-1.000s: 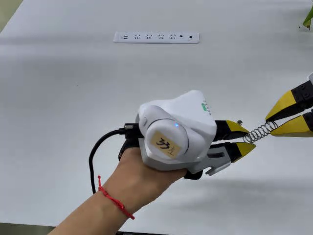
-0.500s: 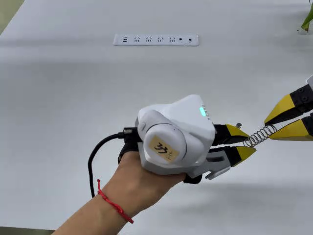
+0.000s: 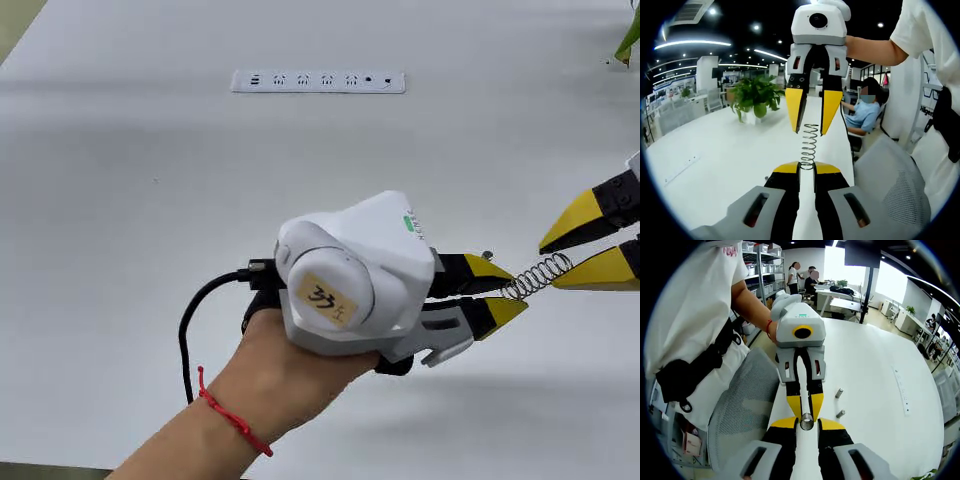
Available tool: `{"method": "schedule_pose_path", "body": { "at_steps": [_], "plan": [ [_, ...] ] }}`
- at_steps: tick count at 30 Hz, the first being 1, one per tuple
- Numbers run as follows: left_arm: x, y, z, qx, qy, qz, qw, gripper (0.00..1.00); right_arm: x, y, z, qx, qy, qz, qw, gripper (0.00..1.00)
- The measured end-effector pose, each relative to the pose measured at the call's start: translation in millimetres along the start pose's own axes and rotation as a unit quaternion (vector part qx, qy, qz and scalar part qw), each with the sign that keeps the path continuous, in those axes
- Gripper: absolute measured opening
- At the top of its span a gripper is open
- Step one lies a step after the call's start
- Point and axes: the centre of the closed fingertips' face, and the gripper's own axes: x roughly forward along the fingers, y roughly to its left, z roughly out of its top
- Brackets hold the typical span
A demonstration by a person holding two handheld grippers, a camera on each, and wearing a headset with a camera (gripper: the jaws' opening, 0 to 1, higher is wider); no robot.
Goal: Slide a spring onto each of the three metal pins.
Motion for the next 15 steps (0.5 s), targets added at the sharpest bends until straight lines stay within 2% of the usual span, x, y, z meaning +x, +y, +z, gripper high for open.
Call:
{"method": "schedule_pose_path", "body": {
  "at_steps": [7, 15],
  "plan": [
    [0.3, -0.2, 3.1, -0.004, -0.007, 0.001, 1.0, 0.06, 1.6, -0.8, 1.0, -0.007, 0.009, 0.005, 0.9999, 0.17],
    [1.0, -0.5, 9.4, -0.007, -0.015, 0.002, 0.9999, 0.06, 8.7, -1.3, -1.1, -0.015, 0.023, 0.015, 0.9995, 0.17]
  ]
}}
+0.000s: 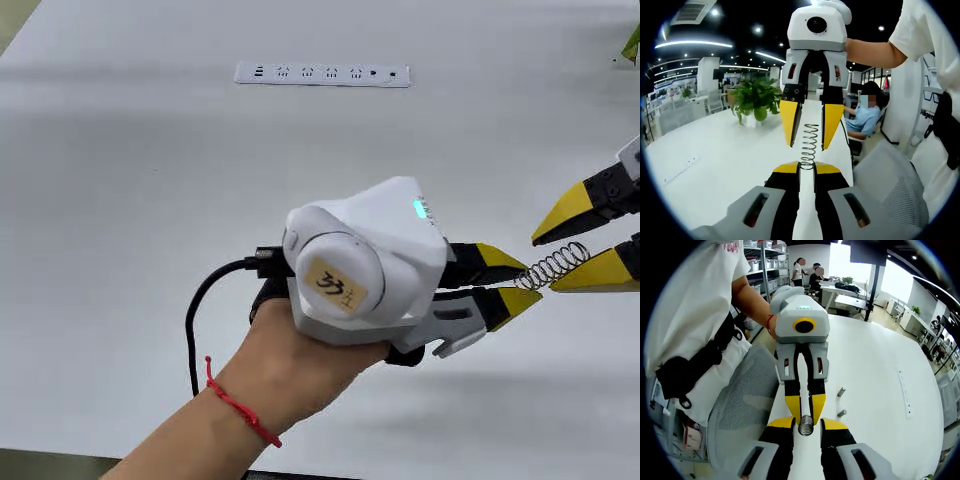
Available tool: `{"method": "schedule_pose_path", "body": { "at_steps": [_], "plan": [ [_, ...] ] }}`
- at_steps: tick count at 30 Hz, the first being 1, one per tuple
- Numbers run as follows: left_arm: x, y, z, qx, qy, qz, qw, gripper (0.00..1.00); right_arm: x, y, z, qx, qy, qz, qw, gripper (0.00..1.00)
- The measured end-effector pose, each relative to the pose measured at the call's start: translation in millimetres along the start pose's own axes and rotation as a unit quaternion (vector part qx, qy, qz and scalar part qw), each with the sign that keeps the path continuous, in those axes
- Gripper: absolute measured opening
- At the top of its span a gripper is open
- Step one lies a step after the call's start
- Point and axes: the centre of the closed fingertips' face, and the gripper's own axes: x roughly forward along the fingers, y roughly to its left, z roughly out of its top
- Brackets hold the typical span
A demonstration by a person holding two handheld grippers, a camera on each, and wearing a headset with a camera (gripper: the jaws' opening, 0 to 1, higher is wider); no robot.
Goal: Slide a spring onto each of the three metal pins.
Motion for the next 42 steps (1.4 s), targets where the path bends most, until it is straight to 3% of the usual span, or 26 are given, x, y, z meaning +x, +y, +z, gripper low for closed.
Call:
{"method": "schedule_pose_path", "body": {
  "at_steps": [17, 42],
  "plan": [
    [1.8, 0.9, 4.7, -0.001, -0.004, -0.001, 1.0, 0.06, 3.6, -0.5, -4.3, -0.007, 0.013, 0.005, 0.9999, 0.12],
    [2.4, 1.7, 1.7, 0.0, 0.0, -0.001, 1.0, 0.07, 3.9, -0.6, -5.7, -0.014, 0.026, 0.006, 0.9996, 0.07]
  ]
}}
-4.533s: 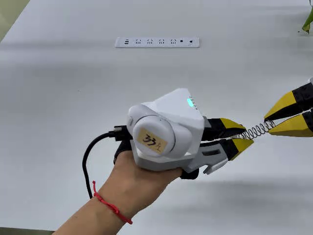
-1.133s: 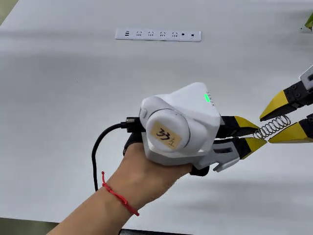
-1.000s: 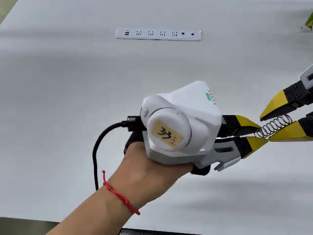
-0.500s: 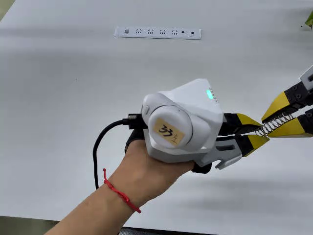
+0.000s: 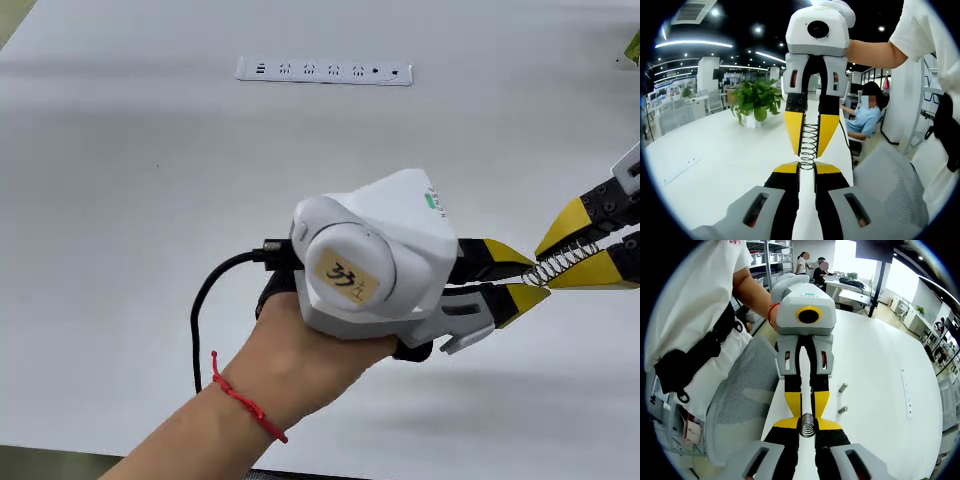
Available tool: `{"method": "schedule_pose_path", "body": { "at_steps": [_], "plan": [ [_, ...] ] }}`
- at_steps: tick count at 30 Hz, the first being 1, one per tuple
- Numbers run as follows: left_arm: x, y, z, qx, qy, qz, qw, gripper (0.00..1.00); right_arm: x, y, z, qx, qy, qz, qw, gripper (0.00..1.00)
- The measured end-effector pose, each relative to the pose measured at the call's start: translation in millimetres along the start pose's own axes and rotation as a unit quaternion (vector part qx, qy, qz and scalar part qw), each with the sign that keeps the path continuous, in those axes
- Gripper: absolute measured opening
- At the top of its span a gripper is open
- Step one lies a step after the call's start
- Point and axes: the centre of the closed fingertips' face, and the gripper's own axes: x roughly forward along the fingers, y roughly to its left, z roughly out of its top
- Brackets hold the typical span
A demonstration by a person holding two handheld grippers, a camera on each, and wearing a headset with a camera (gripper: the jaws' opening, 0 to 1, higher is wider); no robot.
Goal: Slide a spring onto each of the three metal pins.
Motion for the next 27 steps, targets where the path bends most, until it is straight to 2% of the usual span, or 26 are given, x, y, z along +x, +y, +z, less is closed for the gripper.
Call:
{"method": "schedule_pose_path", "body": {
  "at_steps": [13, 16, 21, 27],
  "plan": [
    [-0.3, 0.0, -2.2, -0.004, 0.001, -0.003, 1.0, 0.07, 0.1, -0.2, 0.2, 0.011, 0.0, 0.0, 0.9999, 0.07],
    [-1.3, 0.5, -3.3, -0.007, 0.001, -0.002, 1.0, 0.11, -0.6, -1.2, 0.2, 0.013, 0.0, -0.001, 0.9999, 0.07],
    [-7.2, 2.3, -6.2, -0.007, 0.001, 0.002, 1.0, 0.13, -3.6, -3.3, 1.1, 0.016, 0.0, -0.004, 0.9999, 0.07],
    [-22.7, 11.2, -12.5, -0.01, 0.006, 0.017, 0.9998, 0.19, -9.7, -13.5, -1.4, 0.022, 0.002, -0.018, 0.9996, 0.07]
  ]
}}
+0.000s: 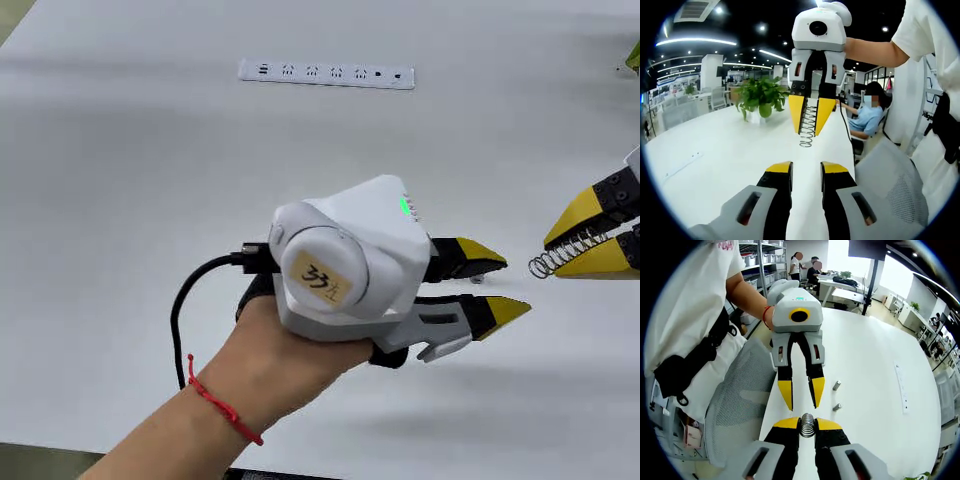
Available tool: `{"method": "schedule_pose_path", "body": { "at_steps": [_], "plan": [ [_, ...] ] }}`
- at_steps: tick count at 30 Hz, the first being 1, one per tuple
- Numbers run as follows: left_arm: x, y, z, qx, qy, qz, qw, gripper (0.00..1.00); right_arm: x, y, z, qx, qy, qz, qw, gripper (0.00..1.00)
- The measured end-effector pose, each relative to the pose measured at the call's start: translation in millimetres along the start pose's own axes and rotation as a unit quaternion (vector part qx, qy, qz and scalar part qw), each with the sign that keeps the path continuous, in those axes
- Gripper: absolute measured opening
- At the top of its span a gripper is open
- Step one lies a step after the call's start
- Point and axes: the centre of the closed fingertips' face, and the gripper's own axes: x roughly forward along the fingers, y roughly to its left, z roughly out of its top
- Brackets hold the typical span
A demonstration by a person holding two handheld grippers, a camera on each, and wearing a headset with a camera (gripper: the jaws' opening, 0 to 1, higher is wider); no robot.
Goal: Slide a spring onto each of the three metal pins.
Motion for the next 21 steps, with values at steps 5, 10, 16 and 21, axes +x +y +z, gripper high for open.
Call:
{"method": "schedule_pose_path", "body": {
  "at_steps": [5, 10, 16, 21],
  "plan": [
    [-18.0, 11.6, -4.9, 0.004, 0.001, 0.017, 0.9998, 0.24, 0.5, -8.7, -5.7, 0.005, 0.005, -0.01, 0.9999, 0.07],
    [-43.9, 30.3, -17.1, 0.003, 0.006, 0.042, 0.9991, 0.32, 3.4, -19.7, -11.6, 0.01, 0.016, -0.022, 0.9996, 0.07],
    [-69.4, 47.8, -35.8, 0.011, 0.015, 0.062, 0.9979, 0.44, 8.3, -37.1, -23.1, 0.022, 0.036, -0.039, 0.9983, 0.07],
    [-85.9, 58.1, -48.0, 0.014, 0.015, 0.073, 0.9972, 0.59, 15.7, -48.6, -34.4, 0.033, 0.052, -0.047, 0.997, 0.07]
  ]
}}
